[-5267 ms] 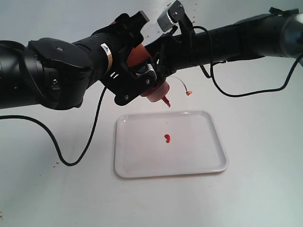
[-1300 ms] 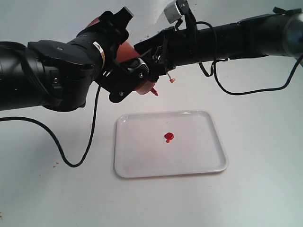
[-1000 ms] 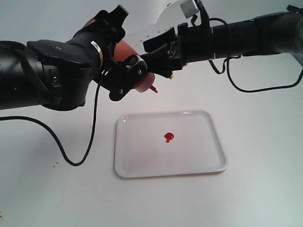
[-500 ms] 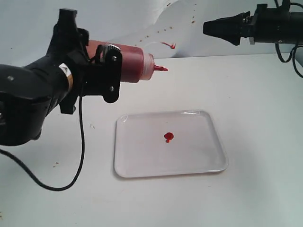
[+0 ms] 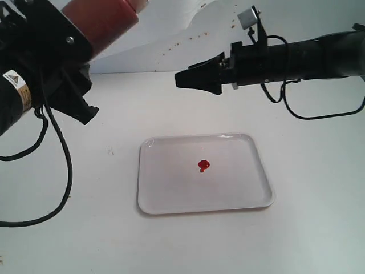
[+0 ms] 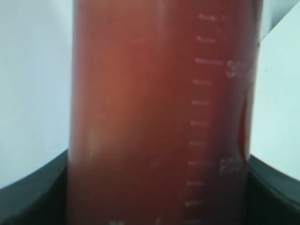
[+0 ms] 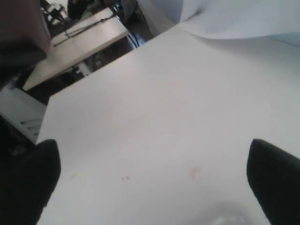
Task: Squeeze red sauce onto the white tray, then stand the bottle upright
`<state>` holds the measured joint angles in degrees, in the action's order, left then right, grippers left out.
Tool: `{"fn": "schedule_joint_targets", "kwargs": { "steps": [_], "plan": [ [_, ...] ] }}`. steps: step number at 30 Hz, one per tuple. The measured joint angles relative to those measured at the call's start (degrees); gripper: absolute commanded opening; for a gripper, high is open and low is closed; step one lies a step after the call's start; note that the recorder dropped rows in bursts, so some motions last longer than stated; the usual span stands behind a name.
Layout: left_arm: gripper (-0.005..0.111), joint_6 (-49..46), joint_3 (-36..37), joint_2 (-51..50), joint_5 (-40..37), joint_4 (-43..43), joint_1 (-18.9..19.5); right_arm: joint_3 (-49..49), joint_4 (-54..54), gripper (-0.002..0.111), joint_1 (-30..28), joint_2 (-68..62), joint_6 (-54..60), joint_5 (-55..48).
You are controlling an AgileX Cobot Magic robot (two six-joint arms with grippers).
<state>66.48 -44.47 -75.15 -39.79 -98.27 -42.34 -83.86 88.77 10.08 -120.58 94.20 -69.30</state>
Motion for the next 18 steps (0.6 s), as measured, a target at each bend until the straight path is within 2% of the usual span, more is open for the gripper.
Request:
{"fn": "schedule_joint_targets", "kwargs": {
  "steps": [8,18],
  "plan": [
    [0.0,12.9,0.3,0.7,6.0,0.0,0.0,0.0,8.2,0.105,6.0,0.0,0.1,-0.1],
    [0.0,19.2,2.9,0.8,6.5,0.0,0.0,0.0,8.1,0.105,6.9,5.7,0.7,-0.1]
  ]
}}
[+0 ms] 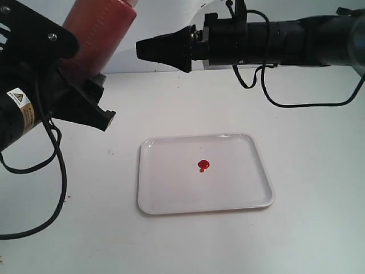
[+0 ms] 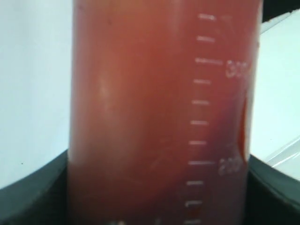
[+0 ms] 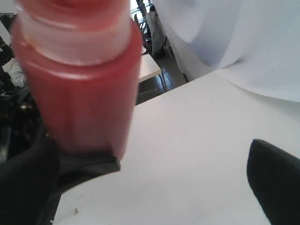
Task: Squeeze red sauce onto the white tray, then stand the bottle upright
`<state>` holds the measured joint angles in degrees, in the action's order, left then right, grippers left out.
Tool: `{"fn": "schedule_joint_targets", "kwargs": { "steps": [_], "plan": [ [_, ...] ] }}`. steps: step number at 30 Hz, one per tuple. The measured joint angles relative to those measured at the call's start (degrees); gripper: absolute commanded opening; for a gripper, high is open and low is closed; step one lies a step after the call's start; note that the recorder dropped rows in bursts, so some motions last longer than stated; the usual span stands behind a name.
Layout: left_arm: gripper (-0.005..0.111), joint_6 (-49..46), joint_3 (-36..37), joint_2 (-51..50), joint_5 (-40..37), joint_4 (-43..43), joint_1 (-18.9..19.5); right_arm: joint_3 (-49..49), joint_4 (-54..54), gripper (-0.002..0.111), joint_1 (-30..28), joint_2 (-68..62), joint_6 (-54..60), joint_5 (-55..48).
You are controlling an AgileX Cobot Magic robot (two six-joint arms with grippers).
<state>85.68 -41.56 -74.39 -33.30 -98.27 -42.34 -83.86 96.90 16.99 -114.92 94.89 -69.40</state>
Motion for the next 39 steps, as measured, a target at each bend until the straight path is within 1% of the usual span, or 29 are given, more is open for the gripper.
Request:
{"fn": "schedule_joint_targets", "kwargs": {
  "steps": [4,10,13,15,17,18,19,21,22,23,28,33,37,39],
  "plan": [
    [0.0,1.0,0.3,0.0,0.4,0.0,0.0,0.0,-0.1,0.105,2.1,1.3,0.1,-0.1],
    [0.0,1.4,0.3,0.0,3.1,0.0,0.0,0.0,0.0,0.105,6.5,1.5,1.8,-0.1],
    [0.0,1.7,0.3,0.1,5.1,-0.1,0.0,0.0,1.3,0.105,8.2,1.5,4.8,0.1],
    [0.0,1.7,0.3,0.1,6.6,-0.3,0.0,0.0,1.8,0.101,8.6,1.5,6.1,0.2],
    [0.0,1.7,0.3,0.1,7.3,-0.4,0.0,0.0,2.1,0.083,9.2,1.5,6.7,0.8],
    [0.0,1.7,0.3,0.2,7.6,-0.5,0.0,0.0,2.2,0.066,9.3,1.5,7.0,1.1],
    [0.0,1.7,0.3,0.2,8.5,-0.5,0.0,0.0,2.5,0.055,9.3,1.5,7.5,1.4],
    [0.0,2.6,0.3,0.2,9.9,0.0,0.0,0.0,2.6,0.013,9.3,1.5,8.6,1.8],
    [0.0,2.8,0.3,-0.2,10.3,0.0,0.1,0.0,2.5,0.003,9.3,1.5,8.8,1.9],
    [0.0,2.8,0.3,-0.7,10.3,0.0,0.1,0.0,2.3,0.0,9.3,1.5,9.0,2.2],
    [0.0,4.5,0.0,-7.1,9.2,0.1,0.3,0.4,-1.0,0.0,9.3,0.4,9.5,5.1],
    [0.004,4.9,-0.5,-9.5,7.7,0.1,0.3,0.3,-2.4,0.0,9.3,0.3,9.6,7.4],
    [0.014,4.9,-0.5,-10.0,6.5,-0.1,0.3,0.3,-2.3,0.0,9.7,0.3,10.0,8.2],
    [0.023,4.9,-0.5,-10.0,6.4,-0.3,0.3,0.3,-2.3,0.0,9.7,0.2,10.0,8.3]
  ]
}}
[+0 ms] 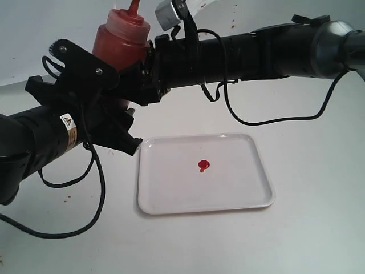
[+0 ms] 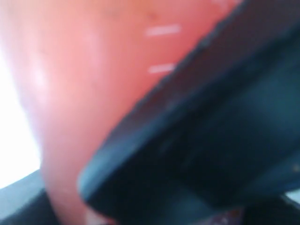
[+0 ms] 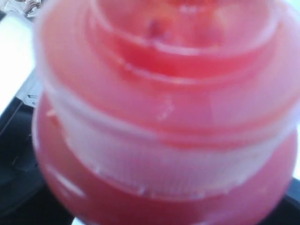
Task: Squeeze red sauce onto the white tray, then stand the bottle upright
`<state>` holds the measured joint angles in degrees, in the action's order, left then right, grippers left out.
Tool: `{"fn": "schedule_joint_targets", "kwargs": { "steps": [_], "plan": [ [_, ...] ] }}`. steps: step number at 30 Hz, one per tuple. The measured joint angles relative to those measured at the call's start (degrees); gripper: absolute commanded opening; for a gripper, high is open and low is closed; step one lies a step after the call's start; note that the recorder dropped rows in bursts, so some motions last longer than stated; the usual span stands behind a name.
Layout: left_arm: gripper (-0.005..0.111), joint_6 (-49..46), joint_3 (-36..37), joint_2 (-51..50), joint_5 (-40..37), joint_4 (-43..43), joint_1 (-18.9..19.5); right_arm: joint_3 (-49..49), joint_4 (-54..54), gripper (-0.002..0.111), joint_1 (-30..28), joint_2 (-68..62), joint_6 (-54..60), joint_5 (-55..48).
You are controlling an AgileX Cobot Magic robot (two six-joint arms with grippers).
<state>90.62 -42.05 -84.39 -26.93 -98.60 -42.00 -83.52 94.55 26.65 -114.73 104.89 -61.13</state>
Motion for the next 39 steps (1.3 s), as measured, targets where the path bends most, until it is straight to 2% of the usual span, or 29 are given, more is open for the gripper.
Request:
{"fn": "schedule_joint_targets", "kwargs": {
  "steps": [3,9,12,20,28,30,35,39],
  "plan": [
    [0.042,0.0,0.0,0.0,-0.2,0.0,0.0,0.0,0.0,0.0,0.0,0.0,0.0,0.4],
    [0.087,-0.7,0.0,-0.1,-0.4,-0.3,0.0,0.0,0.2,0.0,0.3,0.0,-0.1,1.0],
    [0.1,-2.1,0.2,-0.8,-0.3,-0.2,0.0,0.0,1.3,0.0,0.8,0.1,-0.3,1.6],
    [0.103,-3.2,0.5,-0.9,-3.4,3.3,0.0,0.0,2.9,0.0,3.7,0.1,1.6,7.5],
    [0.103,-17.8,0.6,-1.0,-15.7,20.5,-0.2,-0.1,3.4,0.0,5.3,0.2,3.3,14.2],
    [0.103,-19.3,1.4,-1.0,-18.9,22.5,-0.2,-0.1,3.3,0.0,5.3,0.2,4.4,16.7],
    [0.103,-19.3,6.1,-1.0,-21.0,24.0,-0.2,-0.1,3.2,0.0,5.0,-0.6,5.0,20.0],
    [0.103,-14.7,11.0,-1.1,-22.0,22.1,-0.2,-0.1,3.4,0.0,5.0,-3.5,5.0,20.4]
  ]
}}
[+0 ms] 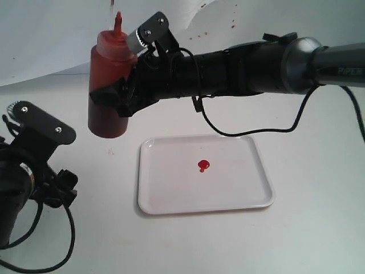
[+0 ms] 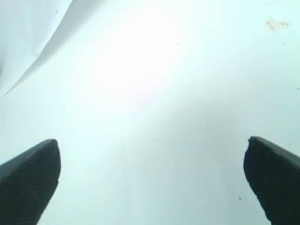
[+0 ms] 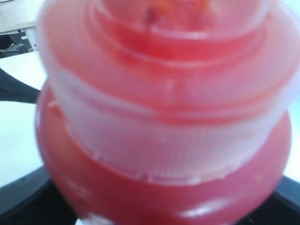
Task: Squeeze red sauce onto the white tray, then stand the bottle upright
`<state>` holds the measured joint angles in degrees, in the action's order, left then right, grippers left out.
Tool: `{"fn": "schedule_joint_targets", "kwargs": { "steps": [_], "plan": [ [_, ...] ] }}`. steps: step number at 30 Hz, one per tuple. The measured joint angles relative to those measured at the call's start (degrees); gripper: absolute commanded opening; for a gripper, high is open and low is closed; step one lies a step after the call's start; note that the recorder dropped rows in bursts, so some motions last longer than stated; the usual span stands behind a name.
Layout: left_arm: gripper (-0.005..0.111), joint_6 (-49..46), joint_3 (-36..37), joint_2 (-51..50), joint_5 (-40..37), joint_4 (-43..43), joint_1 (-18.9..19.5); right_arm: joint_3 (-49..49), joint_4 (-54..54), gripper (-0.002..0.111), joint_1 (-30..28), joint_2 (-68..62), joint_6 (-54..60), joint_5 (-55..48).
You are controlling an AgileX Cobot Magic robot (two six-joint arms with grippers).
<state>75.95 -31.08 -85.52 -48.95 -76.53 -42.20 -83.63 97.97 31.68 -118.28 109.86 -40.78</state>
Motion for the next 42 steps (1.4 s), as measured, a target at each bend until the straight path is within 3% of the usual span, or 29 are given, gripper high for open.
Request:
{"fn": "schedule_joint_targets", "kwargs": {
  "steps": [4,8,11,17,22,29,32,34,39,42],
  "plan": [
    [0.103,10.8,4.6,0.1,-3.3,-6.4,0.0,0.0,0.0,0.0,0.3,-4.5,0.0,0.0],
    [0.103,25.5,8.1,0.1,-15.0,-12.0,0.0,0.0,0.0,0.0,1.7,-7.9,2.4,0.0],
    [0.103,33.2,9.2,0.1,-19.2,-13.0,0.2,0.0,0.0,0.0,4.1,-9.1,6.0,0.1],
    [0.103,36.9,9.3,0.1,-20.0,-14.8,0.2,0.0,0.0,0.0,9.3,-9.6,10.3,3.2],
    [0.103,38.5,9.3,0.1,-20.1,-15.0,0.2,0.0,0.0,0.0,12.3,-9.6,12.3,11.8],
    [0.103,42.2,9.3,0.1,-20.1,-15.1,1.9,0.0,1.0,0.001,12.9,-9.6,12.3,15.3],
    [0.103,43.2,9.3,0.1,-20.1,-15.1,4.0,-0.1,1.4,0.014,12.9,-9.6,12.3,16.5],
    [0.103,44.0,9.3,0.1,-20.1,-15.1,5.1,-0.1,1.8,0.033,12.9,-9.6,12.3,16.8],
    [0.103,44.7,9.3,0.1,-20.1,-15.1,6.0,-0.1,1.8,0.101,12.9,-9.5,12.3,17.0],
    [0.103,44.8,9.3,0.1,-20.1,-15.1,6.0,-0.1,1.8,0.105,12.9,-8.7,12.3,17.6]
  ]
}}
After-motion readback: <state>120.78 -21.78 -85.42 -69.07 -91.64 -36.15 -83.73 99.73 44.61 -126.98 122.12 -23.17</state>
